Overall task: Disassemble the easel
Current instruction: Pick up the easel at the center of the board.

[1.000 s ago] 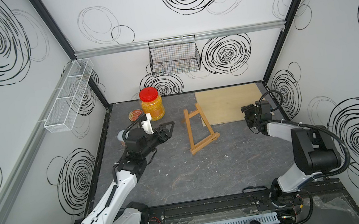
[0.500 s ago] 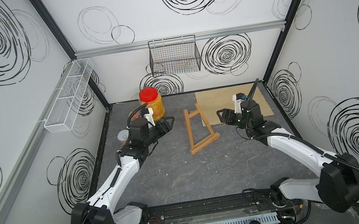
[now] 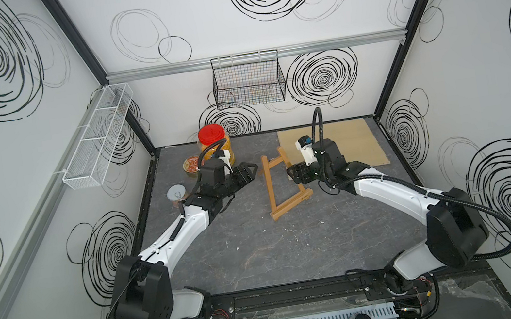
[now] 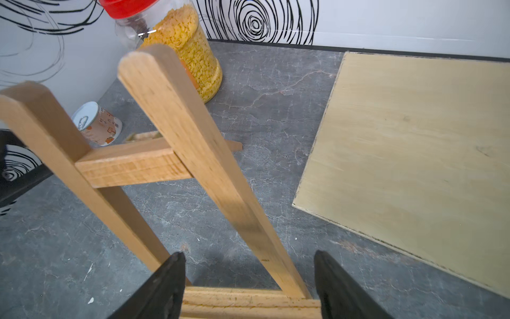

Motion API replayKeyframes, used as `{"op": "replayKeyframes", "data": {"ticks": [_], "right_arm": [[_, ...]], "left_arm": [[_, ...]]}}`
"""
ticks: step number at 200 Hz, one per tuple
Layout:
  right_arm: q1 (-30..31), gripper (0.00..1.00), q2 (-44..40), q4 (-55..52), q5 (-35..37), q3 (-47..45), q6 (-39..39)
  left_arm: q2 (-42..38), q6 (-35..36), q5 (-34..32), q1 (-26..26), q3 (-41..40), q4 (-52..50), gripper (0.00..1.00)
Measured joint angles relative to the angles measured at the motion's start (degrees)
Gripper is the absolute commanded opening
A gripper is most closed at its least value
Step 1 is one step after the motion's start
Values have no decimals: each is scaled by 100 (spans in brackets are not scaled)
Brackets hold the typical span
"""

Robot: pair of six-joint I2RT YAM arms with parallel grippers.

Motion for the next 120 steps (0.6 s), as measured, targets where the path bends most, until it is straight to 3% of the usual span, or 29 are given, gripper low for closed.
{"op": "replayKeyframes", "data": {"ticks": [28, 120], "right_arm": [[28, 73, 293, -46, -11, 168, -195], [212, 49, 793, -61, 470, 337, -619]], "left_arm": [[46, 2, -28, 0, 9, -26, 72], [227, 44, -61, 11, 9, -39, 72]]}}
